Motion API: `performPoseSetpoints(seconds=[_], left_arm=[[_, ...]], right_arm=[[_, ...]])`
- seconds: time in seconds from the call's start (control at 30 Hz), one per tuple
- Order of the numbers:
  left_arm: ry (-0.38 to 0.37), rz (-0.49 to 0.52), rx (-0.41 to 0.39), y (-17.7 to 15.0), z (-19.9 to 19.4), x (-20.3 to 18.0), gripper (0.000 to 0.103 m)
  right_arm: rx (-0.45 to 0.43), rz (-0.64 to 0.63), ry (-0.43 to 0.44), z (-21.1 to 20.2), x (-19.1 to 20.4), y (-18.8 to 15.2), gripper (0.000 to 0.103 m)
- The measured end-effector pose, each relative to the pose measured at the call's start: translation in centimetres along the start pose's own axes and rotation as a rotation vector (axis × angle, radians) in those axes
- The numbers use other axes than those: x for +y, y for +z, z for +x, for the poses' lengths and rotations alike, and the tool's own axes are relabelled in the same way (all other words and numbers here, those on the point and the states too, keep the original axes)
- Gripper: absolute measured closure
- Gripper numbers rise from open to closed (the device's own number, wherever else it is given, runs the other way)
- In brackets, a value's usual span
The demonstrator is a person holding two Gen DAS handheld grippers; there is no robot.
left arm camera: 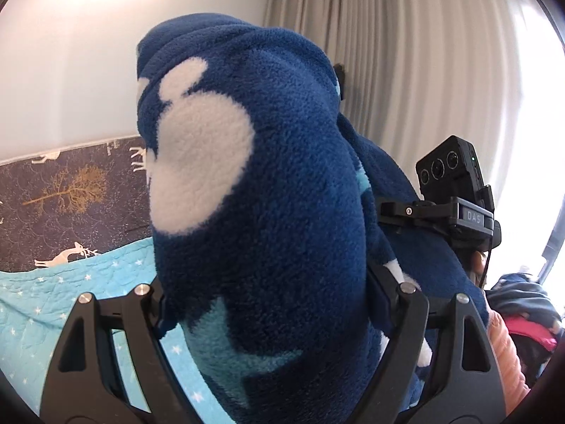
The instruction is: Fold small clothes
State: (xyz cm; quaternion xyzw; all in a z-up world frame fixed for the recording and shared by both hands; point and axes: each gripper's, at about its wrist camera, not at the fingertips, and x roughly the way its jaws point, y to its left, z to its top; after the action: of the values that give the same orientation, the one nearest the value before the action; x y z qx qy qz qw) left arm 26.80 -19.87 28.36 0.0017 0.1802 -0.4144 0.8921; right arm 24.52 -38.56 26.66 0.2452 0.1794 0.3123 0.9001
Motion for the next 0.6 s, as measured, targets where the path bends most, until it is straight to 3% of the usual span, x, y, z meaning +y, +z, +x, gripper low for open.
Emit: performPoseSetpoints(seconds=[0.13, 0.37, 0.6], left_arm=[[0.001, -0.075, 0.064, -2.4, 6.7, 6.8, 0.020], [0.018, -0.278, 0.171, -12.5, 18.8, 17.8, 0.020], [0.089, -0.345, 0.286, -20.9, 26.8, 23.0, 0.020]], right_arm=[[0.037, 0.067, -0.033, 5.8, -6.9, 0.0, 0.037], [0.161, 0.196, -0.111, 18.2, -20.3, -4.7, 0.037], [0.299, 0.255, -0.214, 27.8, -32.4, -10.3, 0.037]])
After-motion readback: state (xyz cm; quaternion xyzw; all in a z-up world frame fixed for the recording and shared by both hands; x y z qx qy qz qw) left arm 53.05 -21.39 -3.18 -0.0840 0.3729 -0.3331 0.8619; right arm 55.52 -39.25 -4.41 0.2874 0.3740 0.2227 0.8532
